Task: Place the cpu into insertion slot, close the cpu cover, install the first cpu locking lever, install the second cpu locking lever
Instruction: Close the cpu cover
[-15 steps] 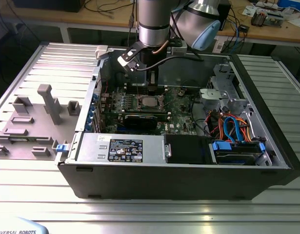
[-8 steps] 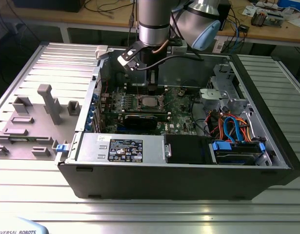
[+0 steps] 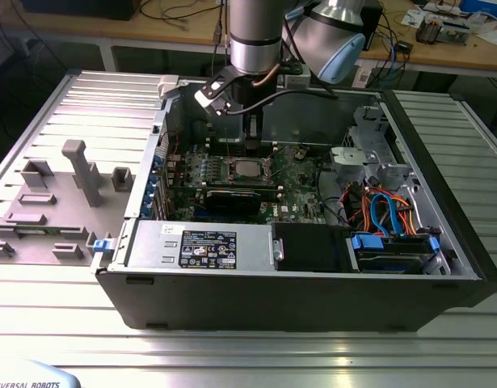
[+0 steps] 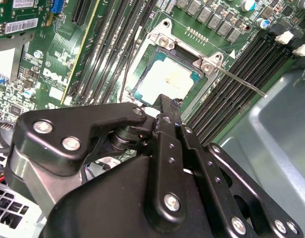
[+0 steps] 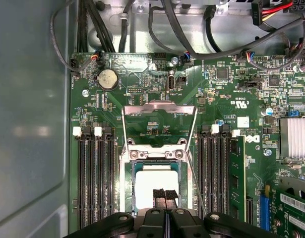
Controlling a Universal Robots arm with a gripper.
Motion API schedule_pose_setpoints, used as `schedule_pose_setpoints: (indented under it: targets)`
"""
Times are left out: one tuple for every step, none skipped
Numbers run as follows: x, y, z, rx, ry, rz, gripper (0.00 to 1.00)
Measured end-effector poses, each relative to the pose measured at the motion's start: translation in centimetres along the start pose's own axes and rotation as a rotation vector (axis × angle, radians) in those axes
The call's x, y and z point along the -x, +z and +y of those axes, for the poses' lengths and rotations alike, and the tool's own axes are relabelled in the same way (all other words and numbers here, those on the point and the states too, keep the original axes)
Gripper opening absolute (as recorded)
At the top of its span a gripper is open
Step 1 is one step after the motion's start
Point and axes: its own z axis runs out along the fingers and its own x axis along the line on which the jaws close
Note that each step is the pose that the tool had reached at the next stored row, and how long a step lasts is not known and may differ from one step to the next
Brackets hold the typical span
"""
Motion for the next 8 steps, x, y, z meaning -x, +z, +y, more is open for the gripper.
schedule_pose_setpoints:
  targets:
    - [0.00, -0.02, 0.00, -0.0001, 0.000, -0.0001, 0.11]
    - [0.00, -0.03, 0.00, 0.0000, 0.000, 0.0001, 0.11]
    - [0.00, -0.05, 0.00, -0.0001, 0.000, -0.0001, 0.11]
    - [0.00, -0.07, 0.00, -0.0001, 0.000, -0.0001, 0.11]
    - [0.00, -0.08, 0.00, -0.0001, 0.000, 0.0000, 0.11]
    - [0.01, -0.09, 0.00, -0.0001, 0.000, 0.0000, 0.11]
    - [0.01, -0.11, 0.00, -0.0001, 0.000, -0.0001, 0.11]
    - [0.01, -0.14, 0.01, -0.0001, 0.000, -0.0002, 0.11]
